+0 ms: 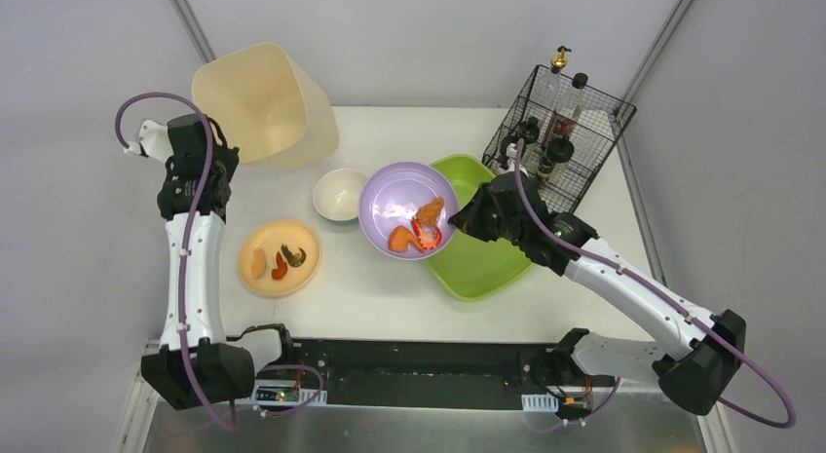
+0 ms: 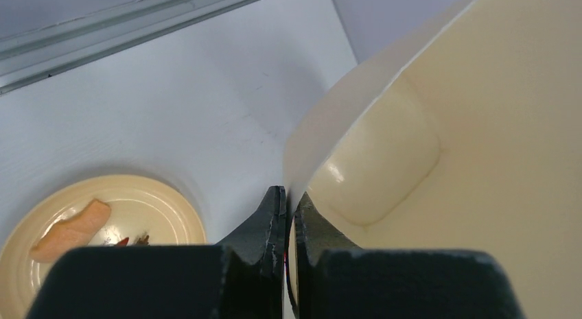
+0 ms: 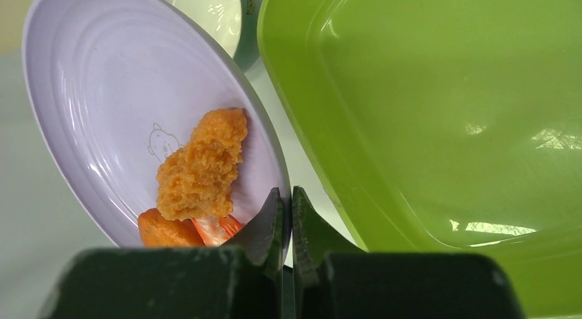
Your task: Clear the kitchen counter
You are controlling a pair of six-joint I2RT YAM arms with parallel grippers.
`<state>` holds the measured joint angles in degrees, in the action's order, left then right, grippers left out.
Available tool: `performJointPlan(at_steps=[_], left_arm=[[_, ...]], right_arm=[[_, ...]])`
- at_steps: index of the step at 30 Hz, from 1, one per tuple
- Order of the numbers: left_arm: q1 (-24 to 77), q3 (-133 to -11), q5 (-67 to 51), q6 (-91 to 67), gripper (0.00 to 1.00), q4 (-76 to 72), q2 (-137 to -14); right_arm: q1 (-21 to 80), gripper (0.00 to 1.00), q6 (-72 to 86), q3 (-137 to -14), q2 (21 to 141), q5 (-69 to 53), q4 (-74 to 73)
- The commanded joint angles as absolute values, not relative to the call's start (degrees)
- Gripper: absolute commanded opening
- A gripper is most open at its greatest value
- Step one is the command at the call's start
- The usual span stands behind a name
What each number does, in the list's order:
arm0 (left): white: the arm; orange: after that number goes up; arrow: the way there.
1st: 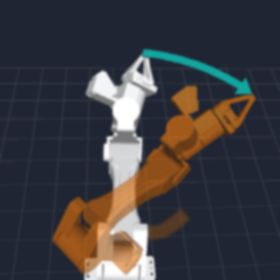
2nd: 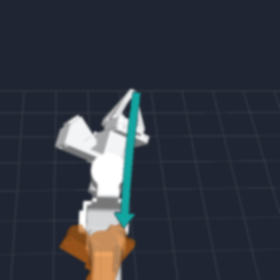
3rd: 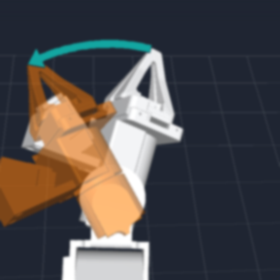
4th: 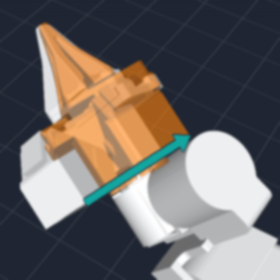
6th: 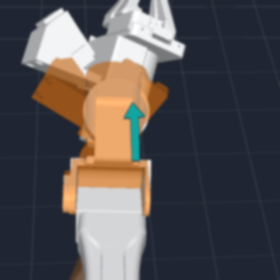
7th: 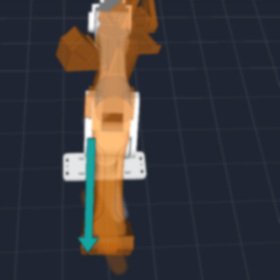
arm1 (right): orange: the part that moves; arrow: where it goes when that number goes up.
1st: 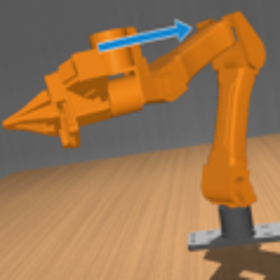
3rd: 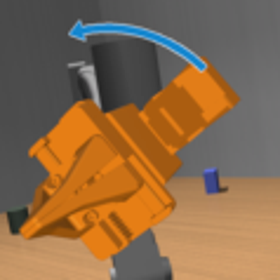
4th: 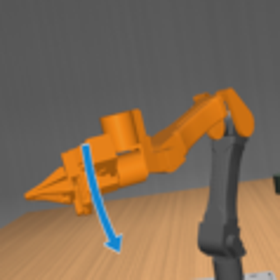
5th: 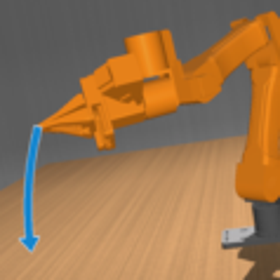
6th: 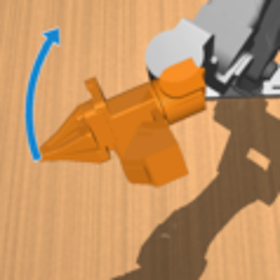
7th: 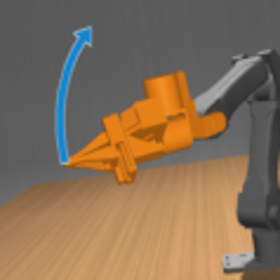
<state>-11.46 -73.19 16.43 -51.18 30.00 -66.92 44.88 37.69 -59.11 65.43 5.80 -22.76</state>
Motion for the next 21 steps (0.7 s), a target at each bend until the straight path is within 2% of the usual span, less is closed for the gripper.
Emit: performJointPlan(at_steps=[1, 18, 21], left_arm=[[-11.5, -75.9, 12.6, -50.6, 0.00, 27.3, -60.9], [-11.5, -84.0, -16.3, -40.1, 0.00, 47.5, -54.2], [-11.5, -84.1, -18.4, -37.2, 0.00, 50.9, -51.5]], right_arm=[[45.1, 0.00, 39.1, -59.8, 61.6, 7.0, -20.4], [43.2, 0.00, 35.9, -65.4, 50.4, 17.1, -37.4], [43.0, 0.00, 35.7, -65.9, 48.1, 19.1, -40.0]])
